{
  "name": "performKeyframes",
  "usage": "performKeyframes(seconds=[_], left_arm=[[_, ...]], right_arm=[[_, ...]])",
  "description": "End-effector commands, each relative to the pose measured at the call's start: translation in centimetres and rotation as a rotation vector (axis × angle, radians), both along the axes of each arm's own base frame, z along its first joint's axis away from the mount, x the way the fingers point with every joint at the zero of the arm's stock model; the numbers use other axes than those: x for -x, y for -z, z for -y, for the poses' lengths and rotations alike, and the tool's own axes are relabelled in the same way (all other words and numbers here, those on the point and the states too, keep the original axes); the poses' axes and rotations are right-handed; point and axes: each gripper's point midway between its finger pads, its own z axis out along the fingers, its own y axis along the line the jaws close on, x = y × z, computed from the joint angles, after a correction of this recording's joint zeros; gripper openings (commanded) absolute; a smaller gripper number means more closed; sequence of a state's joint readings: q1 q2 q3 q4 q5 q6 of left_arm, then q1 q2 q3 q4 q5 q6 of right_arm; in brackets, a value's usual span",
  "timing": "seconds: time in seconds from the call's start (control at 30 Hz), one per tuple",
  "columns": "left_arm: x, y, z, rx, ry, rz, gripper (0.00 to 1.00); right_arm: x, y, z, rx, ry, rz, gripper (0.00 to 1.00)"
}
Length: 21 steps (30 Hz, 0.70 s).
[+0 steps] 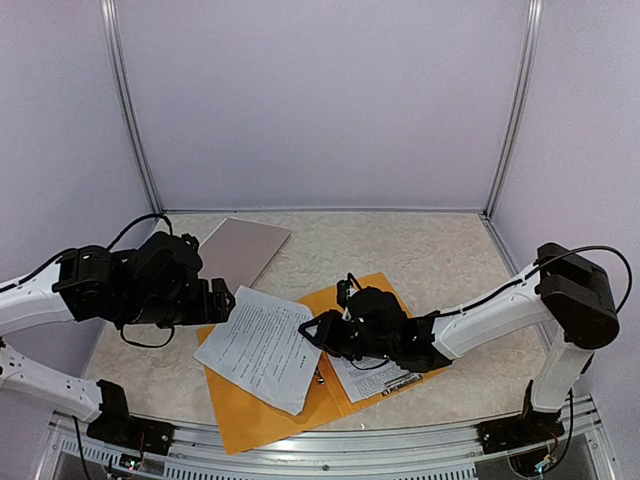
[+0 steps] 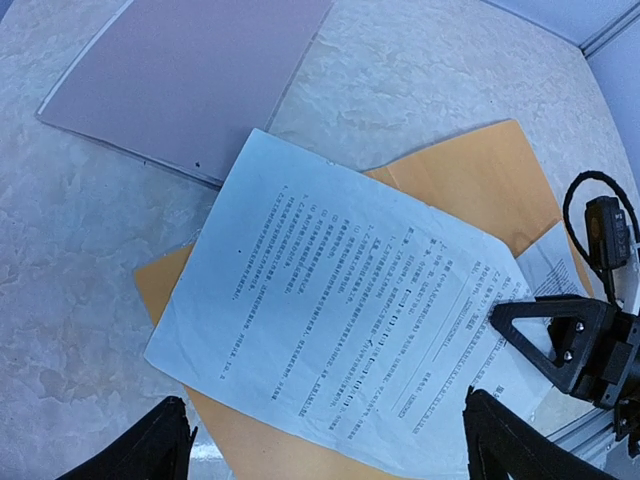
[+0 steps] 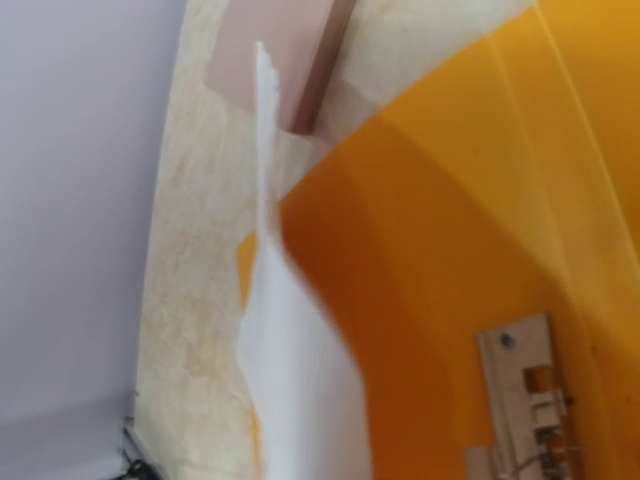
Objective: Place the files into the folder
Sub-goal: Place the file in the folder with some files, then adjust the file in the spring clip on the folder.
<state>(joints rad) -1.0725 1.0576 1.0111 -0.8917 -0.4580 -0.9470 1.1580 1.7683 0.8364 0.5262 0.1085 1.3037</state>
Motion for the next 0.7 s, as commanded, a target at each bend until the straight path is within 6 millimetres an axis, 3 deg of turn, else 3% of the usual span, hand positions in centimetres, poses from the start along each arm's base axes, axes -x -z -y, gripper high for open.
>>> performKeyframes(seconds=[0.0, 0.17, 0.2, 0.43, 0.67], left_arm=[[0.6, 1.6, -0.7, -0.031, -0.021, -0.037, 0.91], [1.1, 3.2, -0.7, -0.023, -0.038, -0.081, 0.92], [1.2, 3.6, -0.6, -0.015, -0.039, -0.094, 0.92], [2.0, 5.8, -0.1, 0.009, -0.05, -0.148, 0.92], [2.4, 7.8, 0.1, -0.001, -0.086, -0.195, 0.92]], right_arm=[[1.0, 1.0, -0.7, 0.055, -0.038, -0.016, 0.28], [1.7, 0.6, -0.3, 0.136, -0.093, 0.006, 0.6], [1.8, 0.2, -0.3, 0.146, -0.104, 0.016, 0.62], [2.1, -1.8, -0.3, 0.275, -0.207, 0.127, 0.7], [1.2, -1.9, -1.9, 0.563, -0.417, 0.309, 0.71]])
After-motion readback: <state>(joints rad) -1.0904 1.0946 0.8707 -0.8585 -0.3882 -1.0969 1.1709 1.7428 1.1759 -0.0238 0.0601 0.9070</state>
